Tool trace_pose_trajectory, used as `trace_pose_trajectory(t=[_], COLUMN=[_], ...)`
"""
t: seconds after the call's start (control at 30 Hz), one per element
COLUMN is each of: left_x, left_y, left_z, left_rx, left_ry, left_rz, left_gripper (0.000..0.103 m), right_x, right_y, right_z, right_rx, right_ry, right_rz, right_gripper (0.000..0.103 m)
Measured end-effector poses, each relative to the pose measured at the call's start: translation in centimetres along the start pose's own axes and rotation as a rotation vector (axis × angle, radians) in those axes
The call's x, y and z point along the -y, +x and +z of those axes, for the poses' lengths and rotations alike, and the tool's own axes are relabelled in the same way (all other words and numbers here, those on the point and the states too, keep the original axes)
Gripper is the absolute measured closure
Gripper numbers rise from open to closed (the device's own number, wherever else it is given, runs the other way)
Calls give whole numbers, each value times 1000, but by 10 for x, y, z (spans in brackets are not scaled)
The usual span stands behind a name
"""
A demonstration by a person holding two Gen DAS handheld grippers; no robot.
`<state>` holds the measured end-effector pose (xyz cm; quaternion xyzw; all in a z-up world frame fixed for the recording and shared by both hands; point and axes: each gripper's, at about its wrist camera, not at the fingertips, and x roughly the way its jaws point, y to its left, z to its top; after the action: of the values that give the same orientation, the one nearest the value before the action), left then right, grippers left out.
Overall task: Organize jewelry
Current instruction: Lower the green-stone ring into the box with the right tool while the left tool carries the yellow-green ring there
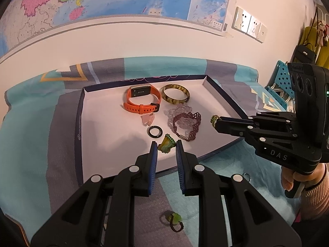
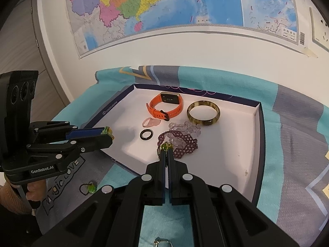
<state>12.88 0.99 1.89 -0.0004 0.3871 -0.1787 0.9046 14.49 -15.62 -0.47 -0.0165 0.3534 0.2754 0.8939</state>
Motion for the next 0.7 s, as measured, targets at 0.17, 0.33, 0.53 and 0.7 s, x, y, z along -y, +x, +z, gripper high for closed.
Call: trace_pose_trajectory(t=[0.17,0.33,0.53,0.7], left_x=[-1,-2,-1,0], left_y=[6,11,18,23], left_z=[-1,1,2,3], left_rx=[-13,-23,-34,-45], left_ry=[-6,-8,-9,-9], left_rz=[2,2,4,1], left_gripper=[84,84,84,84], right_x=[-1,0,-1,-3], right_y=[6,12,16,20], right_z=[0,-1,1,1], right_rx=[-13,-25,-34,-42], right_ry=[-1,0,-3,-9], right_rz=[0,-1,-1,-1], right_gripper=[102,102,102,102])
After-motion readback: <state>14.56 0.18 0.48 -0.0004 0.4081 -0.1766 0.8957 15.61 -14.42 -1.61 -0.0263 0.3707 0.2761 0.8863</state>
